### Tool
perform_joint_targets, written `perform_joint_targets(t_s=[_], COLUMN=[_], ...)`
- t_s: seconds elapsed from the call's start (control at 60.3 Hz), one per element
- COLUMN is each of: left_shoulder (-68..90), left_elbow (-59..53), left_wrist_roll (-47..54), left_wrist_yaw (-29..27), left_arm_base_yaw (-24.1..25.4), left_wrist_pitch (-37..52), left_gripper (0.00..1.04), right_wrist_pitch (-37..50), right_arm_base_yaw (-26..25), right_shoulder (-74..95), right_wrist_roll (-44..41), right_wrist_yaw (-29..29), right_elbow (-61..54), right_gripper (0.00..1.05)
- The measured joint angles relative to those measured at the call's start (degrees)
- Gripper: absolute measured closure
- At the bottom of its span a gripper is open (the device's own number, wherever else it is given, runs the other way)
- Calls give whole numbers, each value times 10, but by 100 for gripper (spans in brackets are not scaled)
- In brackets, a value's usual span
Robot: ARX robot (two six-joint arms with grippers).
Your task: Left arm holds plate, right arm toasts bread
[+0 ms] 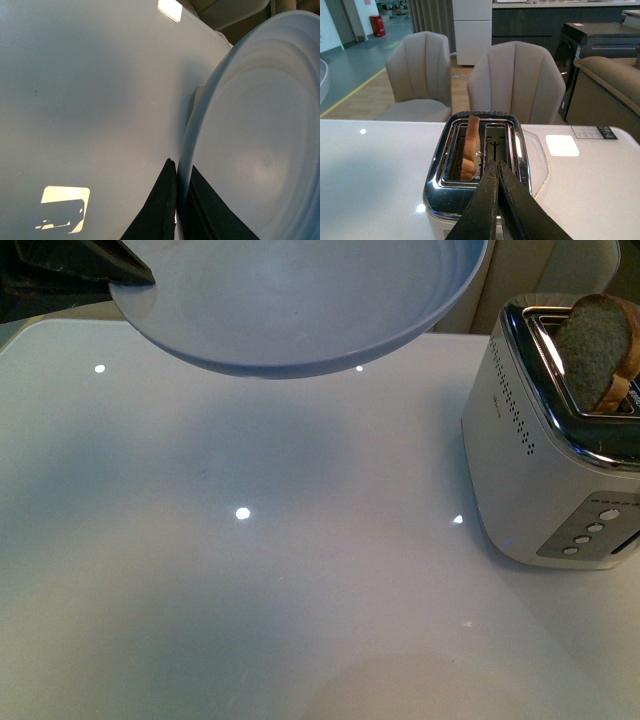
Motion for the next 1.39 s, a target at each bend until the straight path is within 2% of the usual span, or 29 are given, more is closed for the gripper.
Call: perform_joint_targets(t_s=[0.796, 0.912, 1.145, 1.228, 1.294, 1.394], left_shoulder=[0, 0, -2, -3, -3, -3], left_elbow=[0, 0, 0, 0, 0, 0], left_wrist_roll=[0, 0, 0, 0, 0, 1], left_wrist_yaw=[2, 2, 2, 2, 2, 2], left_arm_base_yaw=[-1, -1, -2, -2, -2, -2], left_wrist_pitch=[0, 0, 0, 0, 0, 0], left_gripper=[102, 102, 102, 102, 102, 102], right_wrist_pitch=[-142, -233, -240, -240, -240, -240], right_arm_base_yaw=[0, 0, 0, 0, 0, 0], right_shoulder=[-144, -222, -238, -238, -238, -238], right_wrist_roll=[0, 0, 0, 0, 0, 0], right_wrist_yaw=[0, 1, 1, 1, 1, 1], right_elbow=[0, 0, 0, 0, 0, 0], right_gripper=[103, 103, 103, 92, 76, 60])
